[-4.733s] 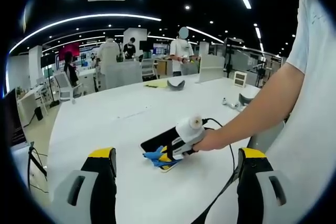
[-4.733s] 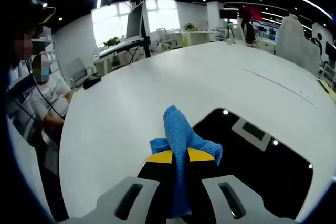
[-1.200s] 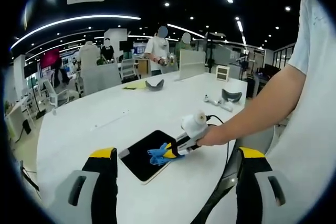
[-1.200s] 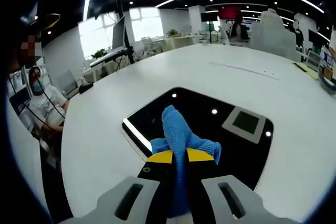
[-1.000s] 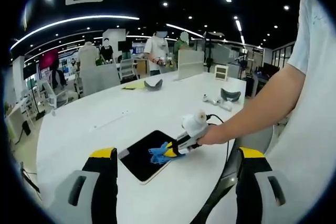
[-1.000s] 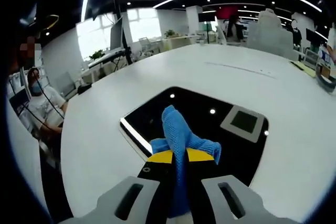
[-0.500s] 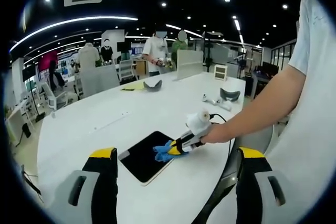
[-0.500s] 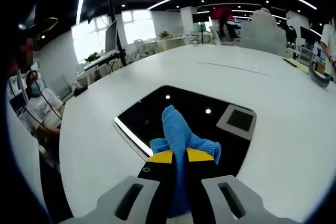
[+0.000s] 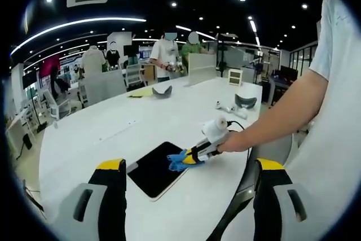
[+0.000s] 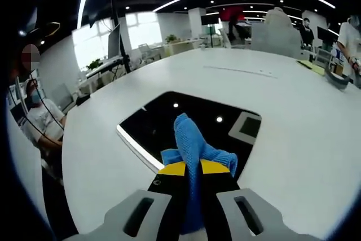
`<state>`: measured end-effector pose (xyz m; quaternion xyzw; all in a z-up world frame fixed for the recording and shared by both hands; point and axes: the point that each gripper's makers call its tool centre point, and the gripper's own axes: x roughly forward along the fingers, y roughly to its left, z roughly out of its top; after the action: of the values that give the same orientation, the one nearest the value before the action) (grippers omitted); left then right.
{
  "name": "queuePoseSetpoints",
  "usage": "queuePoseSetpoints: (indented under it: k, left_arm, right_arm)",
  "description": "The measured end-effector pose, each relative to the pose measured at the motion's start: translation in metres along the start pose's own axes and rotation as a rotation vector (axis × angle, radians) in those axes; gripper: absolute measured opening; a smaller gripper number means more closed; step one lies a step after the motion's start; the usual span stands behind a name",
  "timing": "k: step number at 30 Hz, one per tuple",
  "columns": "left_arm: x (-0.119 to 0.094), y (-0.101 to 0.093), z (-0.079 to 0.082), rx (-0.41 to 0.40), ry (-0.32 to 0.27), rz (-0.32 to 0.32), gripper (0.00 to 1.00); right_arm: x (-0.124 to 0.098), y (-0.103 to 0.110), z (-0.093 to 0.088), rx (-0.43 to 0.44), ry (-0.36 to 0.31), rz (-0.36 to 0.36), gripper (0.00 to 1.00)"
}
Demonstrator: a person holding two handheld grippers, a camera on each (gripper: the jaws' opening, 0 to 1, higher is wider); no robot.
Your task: Wipe the mirror surface with the cleaning cloth until all visible marks leave the cleaned area.
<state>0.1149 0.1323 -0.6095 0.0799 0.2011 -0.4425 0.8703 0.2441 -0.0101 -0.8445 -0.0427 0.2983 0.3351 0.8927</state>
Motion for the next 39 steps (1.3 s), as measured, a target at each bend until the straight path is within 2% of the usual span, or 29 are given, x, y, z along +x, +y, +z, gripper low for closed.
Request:
queuePoseSetpoints:
  k: [39]
  left_arm:
    - [0.008, -0.001, 0.003, 0.017, 0.003, -0.022, 0.94]
  right_arm:
    - [-0.009, -0.014, -0.004, 0.023, -0.015, -0.039, 0.02]
